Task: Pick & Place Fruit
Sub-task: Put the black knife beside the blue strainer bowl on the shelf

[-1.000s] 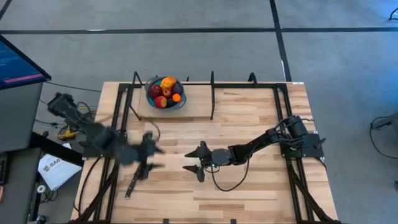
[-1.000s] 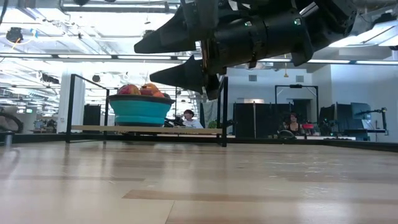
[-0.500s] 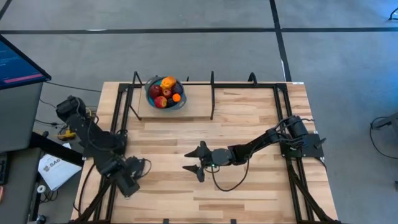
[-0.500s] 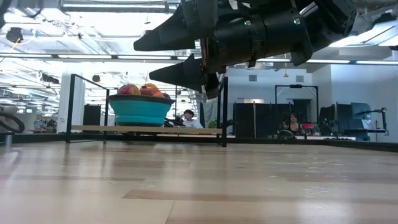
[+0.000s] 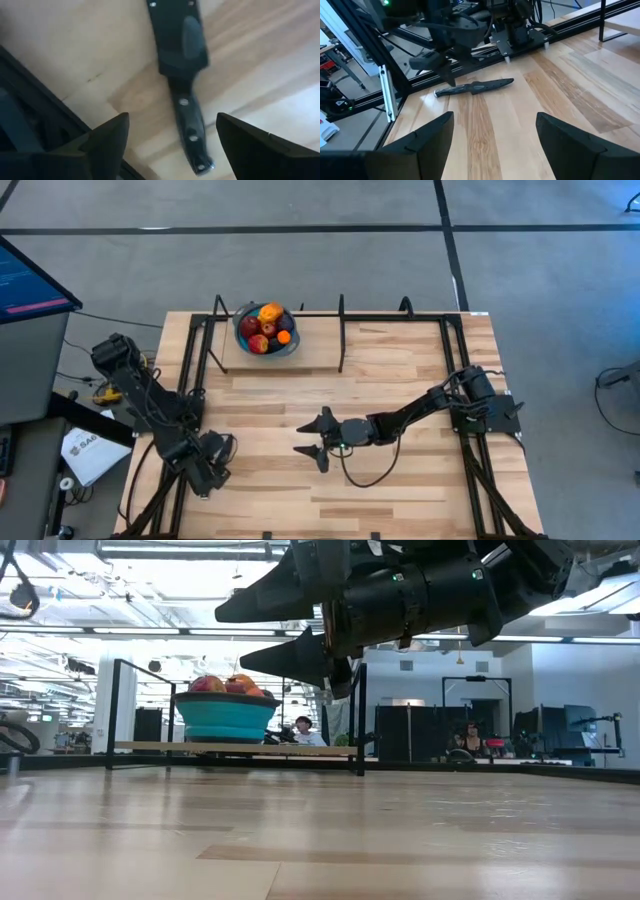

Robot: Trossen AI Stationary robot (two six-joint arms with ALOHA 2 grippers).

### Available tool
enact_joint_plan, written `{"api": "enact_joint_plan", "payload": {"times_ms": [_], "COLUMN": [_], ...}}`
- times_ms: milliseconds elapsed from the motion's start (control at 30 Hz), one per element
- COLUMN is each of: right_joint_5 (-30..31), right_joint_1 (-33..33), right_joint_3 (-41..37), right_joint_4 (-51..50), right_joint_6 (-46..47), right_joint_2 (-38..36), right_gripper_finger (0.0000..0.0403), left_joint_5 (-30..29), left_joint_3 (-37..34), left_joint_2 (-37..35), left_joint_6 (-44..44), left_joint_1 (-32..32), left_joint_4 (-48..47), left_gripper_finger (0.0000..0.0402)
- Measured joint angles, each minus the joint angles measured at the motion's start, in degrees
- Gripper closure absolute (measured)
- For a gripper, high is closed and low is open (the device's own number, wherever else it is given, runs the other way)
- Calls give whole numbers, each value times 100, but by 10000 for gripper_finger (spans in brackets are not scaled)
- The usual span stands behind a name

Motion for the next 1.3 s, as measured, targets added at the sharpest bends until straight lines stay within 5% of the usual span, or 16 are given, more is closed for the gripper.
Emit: {"api": "enact_joint_plan", "payload": {"times_ms": [267, 867, 1100, 1300], "right_joint_5": [2, 1, -82, -76], "right_joint_1": [-2, 0, 257, 723], "right_joint_3": [0, 0, 2, 7], "right_joint_4": [-3, 20, -348, -1205], "right_joint_6": [-82, -105, -129, 112], "right_joint_2": [0, 0, -85, -374], "right_gripper_finger": [127, 127, 127, 127], "left_joint_5": [-38, -554, -1917, -2805], "left_joint_3": [-450, -396, -344, -344], "left_joint_2": [128, 496, 516, 514], "left_joint_6": [-417, 66, 805, 2527], "left_joint_1": [0, 64, 298, 901], "left_joint_4": [1175, 1311, 2019, 3306], "left_gripper_finger": [156, 322, 294, 308]}}
